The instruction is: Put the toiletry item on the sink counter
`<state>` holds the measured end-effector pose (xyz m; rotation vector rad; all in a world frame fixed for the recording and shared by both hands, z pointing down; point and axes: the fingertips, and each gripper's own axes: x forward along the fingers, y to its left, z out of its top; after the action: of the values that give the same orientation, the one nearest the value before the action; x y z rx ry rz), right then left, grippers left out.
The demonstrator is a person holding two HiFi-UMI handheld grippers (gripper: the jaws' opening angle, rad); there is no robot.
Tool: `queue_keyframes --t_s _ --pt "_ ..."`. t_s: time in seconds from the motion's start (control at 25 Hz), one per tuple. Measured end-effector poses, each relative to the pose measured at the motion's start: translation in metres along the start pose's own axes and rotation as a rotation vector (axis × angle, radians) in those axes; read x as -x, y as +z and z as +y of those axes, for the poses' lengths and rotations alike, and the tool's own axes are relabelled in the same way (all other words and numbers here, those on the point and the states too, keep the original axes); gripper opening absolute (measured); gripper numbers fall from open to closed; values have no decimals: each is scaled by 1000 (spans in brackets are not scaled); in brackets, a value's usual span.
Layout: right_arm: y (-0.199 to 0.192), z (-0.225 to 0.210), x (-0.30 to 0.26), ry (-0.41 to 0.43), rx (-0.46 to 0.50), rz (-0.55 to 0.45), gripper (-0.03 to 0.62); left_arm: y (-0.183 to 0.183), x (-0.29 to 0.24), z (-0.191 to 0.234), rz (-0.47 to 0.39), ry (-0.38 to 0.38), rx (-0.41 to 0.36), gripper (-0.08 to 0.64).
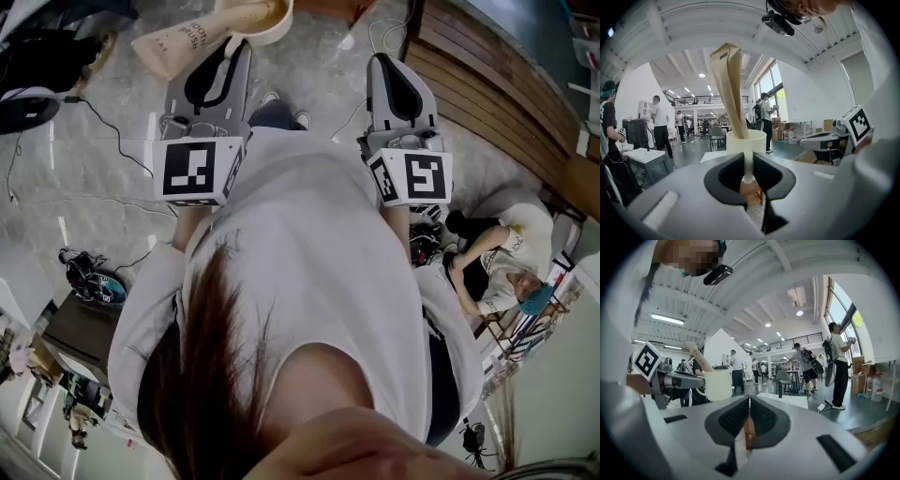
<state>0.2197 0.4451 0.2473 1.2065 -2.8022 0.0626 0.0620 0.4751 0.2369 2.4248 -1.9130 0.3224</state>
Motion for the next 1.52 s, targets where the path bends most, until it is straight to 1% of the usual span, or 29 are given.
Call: queue_keyframes --t_s 0.24,0.48,0.76,1.16,1.32,1.52 --pt "-3 -12 -2 -19 -6 17 11 3 -12 -3 -7 -16 8 52" --pt "-5 -20 -23 -42 -15 36 11 2 -32 17 0 -27 18 52" --pt "1 -31 -71 -71 -6 45 11 8 -69 58 -21 -43 20 52" --pt "29 -39 -165 -92 16 33 11 34 -130 145 -67 -48 10 52" --pt "26 -39 -185 -108 11 43 11 32 -143 168 -68 -53 11 52" --pt "21 -42 -199 -115 13 63 11 26 -154 183 -60 -43 41 51"
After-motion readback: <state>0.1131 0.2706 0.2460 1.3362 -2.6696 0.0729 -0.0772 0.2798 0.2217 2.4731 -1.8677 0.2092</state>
